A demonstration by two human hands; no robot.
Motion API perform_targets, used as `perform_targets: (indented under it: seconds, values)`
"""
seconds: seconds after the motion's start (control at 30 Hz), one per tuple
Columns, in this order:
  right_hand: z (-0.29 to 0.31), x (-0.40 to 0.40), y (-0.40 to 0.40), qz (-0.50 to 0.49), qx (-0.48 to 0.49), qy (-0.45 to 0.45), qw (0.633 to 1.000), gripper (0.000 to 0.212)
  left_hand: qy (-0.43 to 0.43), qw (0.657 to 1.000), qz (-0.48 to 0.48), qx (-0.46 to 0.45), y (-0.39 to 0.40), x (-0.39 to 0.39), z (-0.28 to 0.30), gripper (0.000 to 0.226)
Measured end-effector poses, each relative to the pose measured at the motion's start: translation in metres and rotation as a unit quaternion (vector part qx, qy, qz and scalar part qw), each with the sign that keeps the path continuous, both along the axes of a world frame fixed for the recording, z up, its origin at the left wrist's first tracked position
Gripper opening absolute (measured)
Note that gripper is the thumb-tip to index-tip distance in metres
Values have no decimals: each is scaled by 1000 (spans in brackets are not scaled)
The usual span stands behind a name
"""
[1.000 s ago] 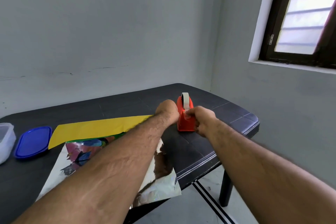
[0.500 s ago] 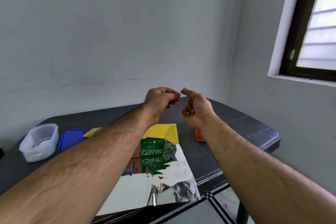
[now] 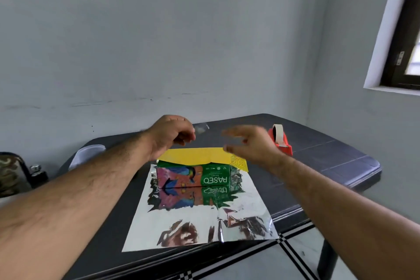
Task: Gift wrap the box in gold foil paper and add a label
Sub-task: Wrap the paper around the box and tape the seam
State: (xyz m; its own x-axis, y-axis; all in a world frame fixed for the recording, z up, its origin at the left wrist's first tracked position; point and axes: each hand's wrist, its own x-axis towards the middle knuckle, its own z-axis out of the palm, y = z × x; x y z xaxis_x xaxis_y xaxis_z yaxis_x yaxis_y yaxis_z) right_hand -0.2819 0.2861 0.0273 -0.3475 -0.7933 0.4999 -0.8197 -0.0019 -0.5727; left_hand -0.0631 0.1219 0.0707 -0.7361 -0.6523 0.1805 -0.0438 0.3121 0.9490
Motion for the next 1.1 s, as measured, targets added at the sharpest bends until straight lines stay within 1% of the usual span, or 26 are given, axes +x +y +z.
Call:
perform_targets:
  seconds: [0.03,0.07,0.13,0.17,0.23,0.33,0.4,0.5,0.53,0.6,0.63,0.7,0.77,0.87,0.93,1.03,1.1]
  values:
    - [-11,-2,-1,36,50,70,996,54,1,1000,-10,8,-1,2,-7,15]
    - [-20,-3,-3,61,89,128,986,58,8,1000,-20,16,-2,2,-14,16]
    - [-36,-5,-5,90,138,210,964,55,18,999,-36,20,0,-3,-23,16]
    - [-43,-6,-7,97,147,239,955,52,14,999,-43,18,1,-6,-27,16]
    - [-51,-10,-7,101,137,262,950,46,-13,998,-54,13,2,-12,-33,14]
    - [-55,-24,-4,96,99,256,957,40,-73,994,-74,18,-2,-18,-45,13]
    - [-59,-30,-2,94,76,255,959,35,-90,993,-76,28,-4,-18,-51,11]
    - [-70,-36,-5,93,46,212,972,30,-80,993,-77,37,-6,-20,-56,17]
    - [-73,-35,-6,85,33,175,980,29,-79,993,-80,35,-5,-20,-57,20]
    - [-74,-32,-9,64,13,74,995,26,-85,992,-85,29,-5,-22,-56,25]
    - [-74,-31,-11,55,5,31,998,22,-87,992,-88,24,-5,-23,-55,24]
    - [-75,-30,-15,50,-12,-24,998,15,-93,991,-97,8,-5,-25,-49,17]
    - [-78,-29,-17,57,-26,-52,997,14,-101,989,-109,-13,-2,-28,-40,11]
    - [-87,-30,-19,63,-41,-82,994,16,-136,981,-137,-26,1,-39,-29,14]
    - [-89,-30,-20,65,-56,-76,993,18,-182,971,-147,-39,3,-48,-26,16]
    - [-91,-32,-20,54,-55,-61,995,21,-256,956,-133,-59,5,-61,-22,19]
    - [-92,-33,-20,44,-38,-83,995,23,-301,944,-122,-59,4,-66,-19,21]
